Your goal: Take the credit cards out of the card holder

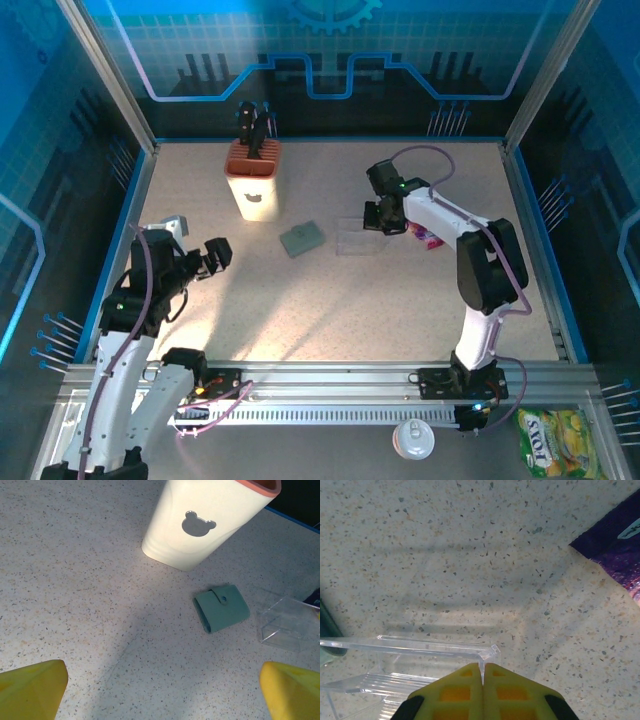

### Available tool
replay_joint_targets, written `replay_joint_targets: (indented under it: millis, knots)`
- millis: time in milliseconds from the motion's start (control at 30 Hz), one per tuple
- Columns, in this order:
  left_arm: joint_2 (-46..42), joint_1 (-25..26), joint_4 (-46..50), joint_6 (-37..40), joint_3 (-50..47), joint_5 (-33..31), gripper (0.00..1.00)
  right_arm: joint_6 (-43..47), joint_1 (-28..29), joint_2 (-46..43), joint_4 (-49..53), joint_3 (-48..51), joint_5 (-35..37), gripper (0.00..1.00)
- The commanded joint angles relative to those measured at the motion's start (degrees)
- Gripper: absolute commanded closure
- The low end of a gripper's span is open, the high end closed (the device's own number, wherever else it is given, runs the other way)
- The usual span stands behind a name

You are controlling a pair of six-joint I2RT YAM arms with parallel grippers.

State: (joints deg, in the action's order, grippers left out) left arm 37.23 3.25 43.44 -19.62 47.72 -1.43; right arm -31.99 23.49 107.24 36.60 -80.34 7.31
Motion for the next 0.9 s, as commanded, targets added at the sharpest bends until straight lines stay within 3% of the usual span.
replay_joint_targets:
  millis: [0, 867]
  knots:
    - [0.1, 0.7, 0.0, -1.0, -0.5, 0.4, 0.01, -1.5, -0.8, 1.3, -1.2, -2.4, 0.3, 0.95]
    - [0.0, 3.7, 0.3, -1.0, -0.7, -1.5, 0.01, 4.4, -4.1, 8.4, 0.4, -10.1, -2.3, 0.93]
